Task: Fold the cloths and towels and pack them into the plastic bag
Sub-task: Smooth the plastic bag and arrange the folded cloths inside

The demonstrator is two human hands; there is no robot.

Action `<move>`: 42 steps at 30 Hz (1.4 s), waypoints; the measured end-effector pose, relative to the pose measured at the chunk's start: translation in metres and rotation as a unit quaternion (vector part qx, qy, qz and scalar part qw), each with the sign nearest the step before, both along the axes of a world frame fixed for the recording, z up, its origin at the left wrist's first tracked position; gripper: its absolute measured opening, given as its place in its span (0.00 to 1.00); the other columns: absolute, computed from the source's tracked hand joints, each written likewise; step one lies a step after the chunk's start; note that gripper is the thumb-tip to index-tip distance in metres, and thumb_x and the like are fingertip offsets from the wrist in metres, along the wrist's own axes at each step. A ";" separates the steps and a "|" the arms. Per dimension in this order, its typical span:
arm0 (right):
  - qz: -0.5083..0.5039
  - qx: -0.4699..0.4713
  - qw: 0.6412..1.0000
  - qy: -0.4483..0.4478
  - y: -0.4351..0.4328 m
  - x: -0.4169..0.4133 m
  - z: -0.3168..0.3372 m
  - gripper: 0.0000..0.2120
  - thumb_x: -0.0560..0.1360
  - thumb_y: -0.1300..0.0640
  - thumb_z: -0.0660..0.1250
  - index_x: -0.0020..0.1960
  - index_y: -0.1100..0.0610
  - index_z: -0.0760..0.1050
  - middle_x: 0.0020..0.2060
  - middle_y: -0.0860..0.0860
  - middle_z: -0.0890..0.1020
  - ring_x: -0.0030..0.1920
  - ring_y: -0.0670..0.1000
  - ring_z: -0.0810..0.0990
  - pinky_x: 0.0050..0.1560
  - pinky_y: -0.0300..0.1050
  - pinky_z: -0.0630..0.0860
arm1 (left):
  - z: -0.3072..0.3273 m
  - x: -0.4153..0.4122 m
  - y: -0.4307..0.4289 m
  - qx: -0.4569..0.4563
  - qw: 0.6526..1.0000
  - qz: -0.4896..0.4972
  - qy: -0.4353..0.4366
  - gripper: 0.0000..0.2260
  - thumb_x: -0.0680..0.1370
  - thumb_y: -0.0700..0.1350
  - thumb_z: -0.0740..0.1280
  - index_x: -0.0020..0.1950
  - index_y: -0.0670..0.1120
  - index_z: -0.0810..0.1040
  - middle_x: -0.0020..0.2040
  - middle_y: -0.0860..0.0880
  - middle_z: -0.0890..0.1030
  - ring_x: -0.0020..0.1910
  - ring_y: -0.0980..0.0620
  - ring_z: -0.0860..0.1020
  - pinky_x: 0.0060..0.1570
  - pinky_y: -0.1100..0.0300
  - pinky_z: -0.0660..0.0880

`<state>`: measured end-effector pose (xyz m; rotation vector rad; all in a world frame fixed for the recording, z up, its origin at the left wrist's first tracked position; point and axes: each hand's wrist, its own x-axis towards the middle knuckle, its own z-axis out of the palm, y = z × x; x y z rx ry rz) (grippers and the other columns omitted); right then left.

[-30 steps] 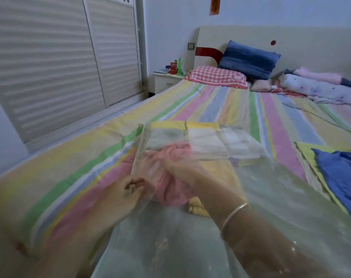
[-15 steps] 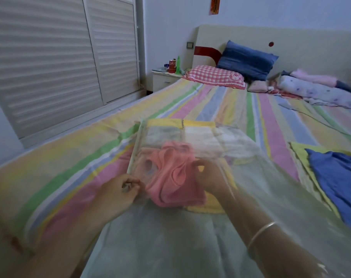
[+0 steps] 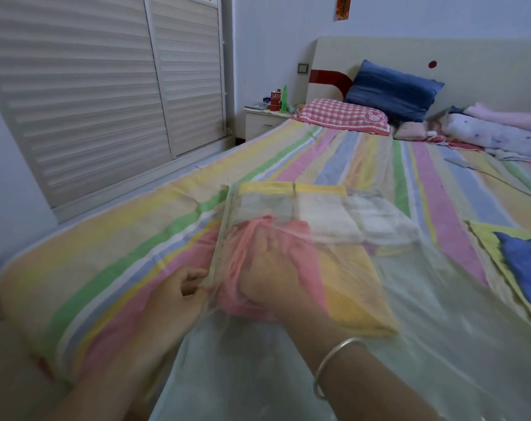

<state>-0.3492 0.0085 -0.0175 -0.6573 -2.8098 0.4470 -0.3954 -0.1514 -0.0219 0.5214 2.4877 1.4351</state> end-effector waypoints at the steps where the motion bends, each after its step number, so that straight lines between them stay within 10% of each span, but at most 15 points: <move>1: -0.003 0.049 0.999 0.002 0.000 -0.006 -0.006 0.29 0.76 0.51 0.53 0.76 0.57 0.55 0.73 0.60 0.61 0.71 0.61 0.64 0.68 0.55 0.63 | -0.001 -0.001 0.000 0.003 1.000 0.003 0.002 0.07 0.77 0.46 0.68 0.55 0.53 0.79 0.52 0.56 0.81 0.50 0.59 0.78 0.56 0.51 0.77; 7: 0.035 0.123 0.992 -0.002 0.006 -0.019 -0.016 0.17 0.74 0.48 0.57 0.59 0.50 0.77 0.57 0.54 0.77 0.60 0.62 0.73 0.59 0.62 0.68 | -0.005 -0.002 0.003 0.007 1.000 0.002 -0.004 0.05 0.77 0.46 0.68 0.51 0.56 0.79 0.47 0.61 0.80 0.49 0.60 0.79 0.52 0.54 0.76; 11: 0.104 0.157 0.979 -0.081 0.022 -0.027 -0.034 0.33 0.74 0.37 0.49 0.73 0.53 0.65 0.72 0.59 0.65 0.73 0.69 0.58 0.70 0.74 0.47 | -0.007 -0.004 0.001 0.019 1.000 0.002 -0.008 0.06 0.78 0.44 0.68 0.49 0.55 0.81 0.47 0.58 0.82 0.47 0.59 0.80 0.50 0.53 0.78; 14: 0.061 0.120 0.990 -0.049 0.021 -0.022 -0.025 0.39 0.71 0.29 0.48 0.75 0.50 0.60 0.72 0.58 0.66 0.72 0.66 0.63 0.67 0.74 0.54 | -0.009 -0.006 0.001 0.018 1.000 -0.001 -0.003 0.06 0.78 0.45 0.68 0.49 0.57 0.81 0.47 0.59 0.82 0.45 0.61 0.80 0.46 0.54 0.79; 18: 0.043 0.169 0.977 -0.124 0.031 -0.002 -0.002 0.54 0.54 0.20 0.21 0.75 0.41 0.40 0.77 0.52 0.53 0.76 0.62 0.53 0.69 0.70 0.43 | -0.013 -0.006 0.003 0.011 1.000 -0.009 0.004 0.08 0.78 0.44 0.67 0.48 0.59 0.81 0.45 0.60 0.82 0.47 0.62 0.79 0.48 0.55 0.78; 23: 0.101 0.094 0.964 -0.228 0.035 -0.034 -0.020 0.40 0.70 0.24 0.49 0.76 0.38 0.40 0.78 0.50 0.47 0.77 0.62 0.45 0.68 0.75 0.39 | -0.012 -0.006 0.008 0.005 1.000 -0.009 0.005 0.08 0.78 0.43 0.67 0.48 0.57 0.81 0.44 0.58 0.82 0.45 0.59 0.80 0.47 0.52 0.78; 28: 0.095 0.107 0.980 -0.139 0.042 -0.023 -0.025 0.40 0.65 0.20 0.37 0.74 0.33 0.40 0.78 0.45 0.44 0.77 0.60 0.40 0.65 0.75 0.33 | -0.003 -0.002 0.015 -0.025 0.996 -0.052 0.061 0.10 0.78 0.39 0.65 0.51 0.56 0.78 0.48 0.63 0.79 0.35 0.68 0.76 0.34 0.72 0.71; 35: 0.062 0.086 0.992 -0.069 0.036 0.032 -0.039 0.40 0.69 0.28 0.30 0.77 0.43 0.41 0.78 0.50 0.45 0.77 0.57 0.40 0.69 0.70 0.35 | 0.017 0.025 0.028 -0.042 0.977 -0.112 0.175 0.13 0.76 0.44 0.67 0.60 0.51 0.78 0.57 0.59 0.77 0.53 0.60 0.75 0.52 0.73 0.68; 42: 0.107 0.078 0.991 -0.007 0.020 0.126 -0.046 0.35 0.76 0.34 0.45 0.74 0.53 0.64 0.75 0.56 0.63 0.76 0.57 0.58 0.72 0.65 0.56 | 0.050 0.093 0.047 -0.034 0.946 -0.251 0.201 0.16 0.73 0.53 0.61 0.59 0.53 0.78 0.58 0.61 0.77 0.58 0.65 0.72 0.56 0.82 0.59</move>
